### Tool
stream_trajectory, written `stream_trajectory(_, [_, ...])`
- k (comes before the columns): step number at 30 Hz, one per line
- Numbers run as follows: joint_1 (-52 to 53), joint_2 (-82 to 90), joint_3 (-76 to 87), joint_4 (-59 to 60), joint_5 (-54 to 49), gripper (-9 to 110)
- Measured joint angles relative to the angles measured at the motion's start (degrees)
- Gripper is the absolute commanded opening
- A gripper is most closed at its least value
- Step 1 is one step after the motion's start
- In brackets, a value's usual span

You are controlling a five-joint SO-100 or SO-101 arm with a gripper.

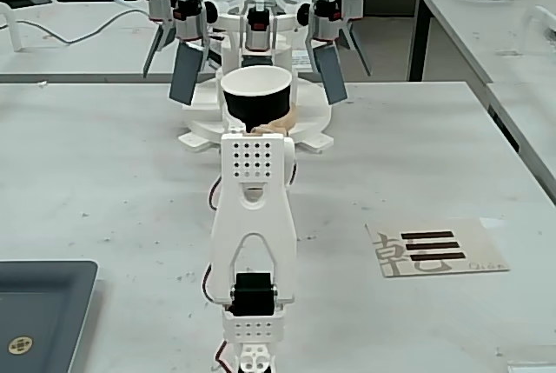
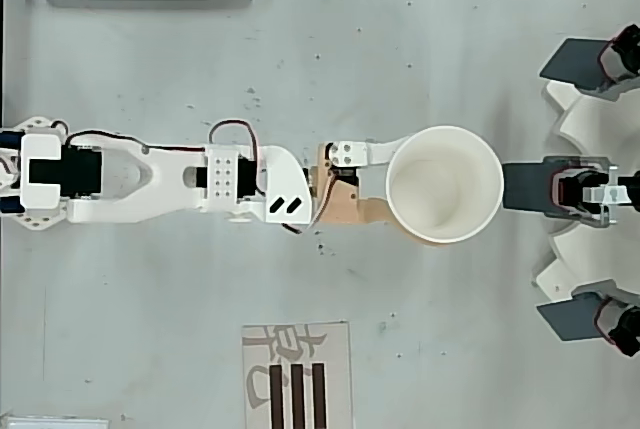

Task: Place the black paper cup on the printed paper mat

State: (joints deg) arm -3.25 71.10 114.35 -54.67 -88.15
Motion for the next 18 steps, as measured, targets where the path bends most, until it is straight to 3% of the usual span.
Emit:
stream_trajectory(7, [2.37, -1.58, 4.83, -9.23, -1.76, 4])
stream_trajectory(18, [2.20, -1.67, 6.94, -10.28, -1.76, 4])
